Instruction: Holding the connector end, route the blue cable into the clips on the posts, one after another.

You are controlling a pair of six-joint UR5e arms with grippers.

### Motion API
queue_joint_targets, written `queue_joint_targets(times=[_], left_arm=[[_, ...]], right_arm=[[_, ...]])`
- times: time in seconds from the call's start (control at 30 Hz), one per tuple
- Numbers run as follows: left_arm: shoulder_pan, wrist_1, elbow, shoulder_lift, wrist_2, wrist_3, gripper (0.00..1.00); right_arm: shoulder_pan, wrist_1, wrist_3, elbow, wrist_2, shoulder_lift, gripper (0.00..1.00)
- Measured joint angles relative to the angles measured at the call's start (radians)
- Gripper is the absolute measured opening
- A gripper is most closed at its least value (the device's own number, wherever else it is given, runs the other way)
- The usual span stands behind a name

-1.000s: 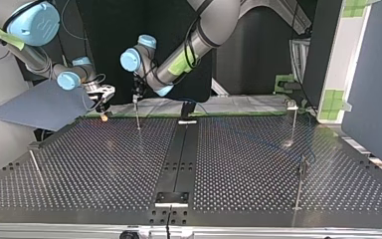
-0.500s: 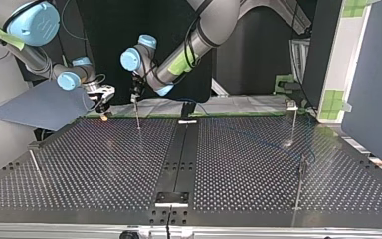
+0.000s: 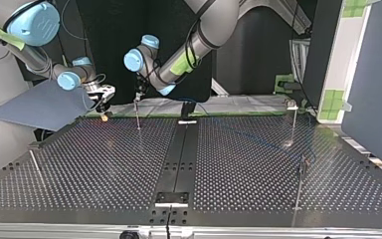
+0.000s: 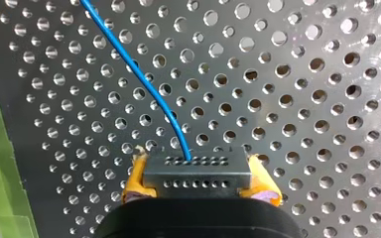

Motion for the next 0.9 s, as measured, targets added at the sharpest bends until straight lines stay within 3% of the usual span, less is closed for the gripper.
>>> queue_joint_targets(times=[0.37,0.9], left_arm=[[0.001,0.037,0.0,0.0,-0.004,0.003,1.0],[0.001,0.042,0.0,0.0,-0.004,0.001,1.0]], right_arm=[[0.0,0.0,0.001,0.0,0.0,0.0,0.0],[0.0,0.0,0.002,0.0,0.0,0.0,0.0]])
